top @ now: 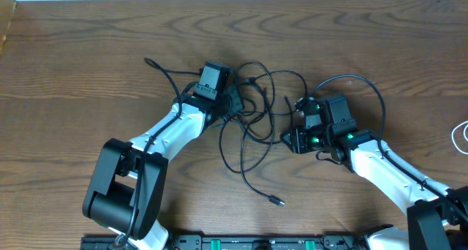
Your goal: Untangle cables
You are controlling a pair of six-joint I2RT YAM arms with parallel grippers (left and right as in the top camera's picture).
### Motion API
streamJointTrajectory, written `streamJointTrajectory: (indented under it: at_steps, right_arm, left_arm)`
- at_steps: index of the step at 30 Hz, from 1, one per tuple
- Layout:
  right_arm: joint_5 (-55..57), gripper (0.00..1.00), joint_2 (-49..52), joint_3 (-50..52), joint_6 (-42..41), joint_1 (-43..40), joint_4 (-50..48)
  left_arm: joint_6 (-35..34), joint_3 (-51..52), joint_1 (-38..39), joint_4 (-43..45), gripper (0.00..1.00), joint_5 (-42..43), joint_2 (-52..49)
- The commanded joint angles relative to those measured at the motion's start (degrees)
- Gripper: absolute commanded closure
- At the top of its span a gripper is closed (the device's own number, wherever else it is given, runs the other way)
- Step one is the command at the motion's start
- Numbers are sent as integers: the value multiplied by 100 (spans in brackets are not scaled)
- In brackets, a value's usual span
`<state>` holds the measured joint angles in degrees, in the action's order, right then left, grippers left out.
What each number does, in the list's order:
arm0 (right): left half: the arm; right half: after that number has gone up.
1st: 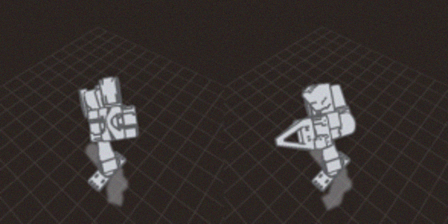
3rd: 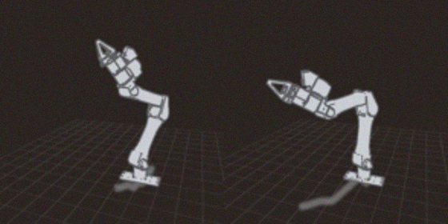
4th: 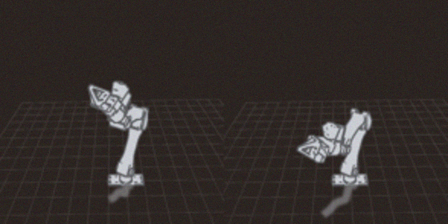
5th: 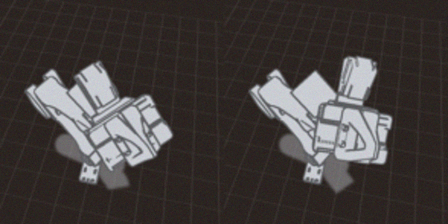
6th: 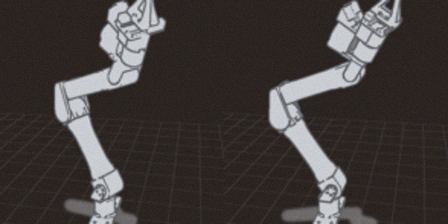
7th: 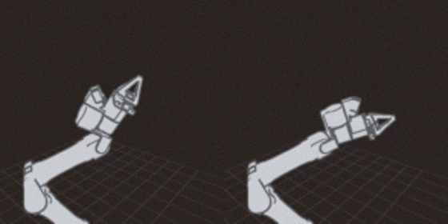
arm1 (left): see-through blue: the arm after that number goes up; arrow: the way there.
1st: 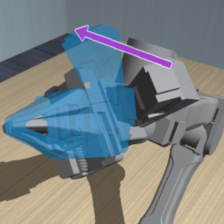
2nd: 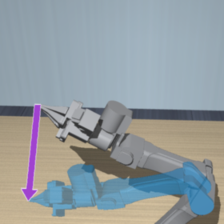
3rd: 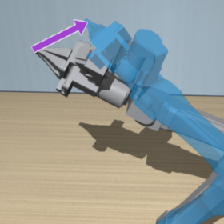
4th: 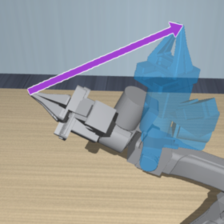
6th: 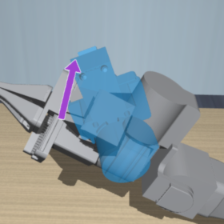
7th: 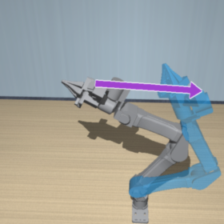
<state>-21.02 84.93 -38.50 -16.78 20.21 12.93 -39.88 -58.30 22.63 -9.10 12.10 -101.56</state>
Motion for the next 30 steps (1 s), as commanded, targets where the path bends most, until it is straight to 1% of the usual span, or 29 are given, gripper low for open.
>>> streamJointTrajectory:
  at_steps: [1,4,7,9,13,16,18,21,22,24,27,30]
  right_arm:
    - [892,52,7,2,-682,-2,-11]
    - [761,51,7,2,-680,15,-201]
    - [188,54,7,2,-656,44,-581]
    - [-83,56,7,2,-463,98,-857]
    - [144,57,17,2,195,284,-1316]
    - [275,61,39,2,658,396,-1580]
    - [374,61,59,2,911,446,-1725]
    - [859,64,61,2,938,450,-1749]
    - [1029,66,61,2,949,450,-1744]
    - [1025,67,63,2,1027,461,-1744]
    - [1021,65,157,2,1025,466,-1744]
    - [1019,66,330,2,1023,466,-1746]
  left_arm:
    - [-697,-35,-22,-162,92,-702,-2]
    - [-697,-33,-17,-162,92,-664,-2]
    - [-697,-33,-17,-162,92,-649,-2]
    - [-699,-33,-17,-160,92,-599,-2]
    - [-695,-33,-17,-157,91,-289,-2]
    - [-638,-33,-17,-153,91,212,-2]
    - [-424,-33,-17,-153,91,595,-2]
    - [57,-33,-17,-153,91,1211,-2]
    - [107,-33,-17,-149,91,1665,-2]
    - [107,-33,-17,-109,91,2074,-2]
    - [107,-33,-17,-44,91,2485,-2]
    - [107,-33,-17,-26,91,2505,-2]
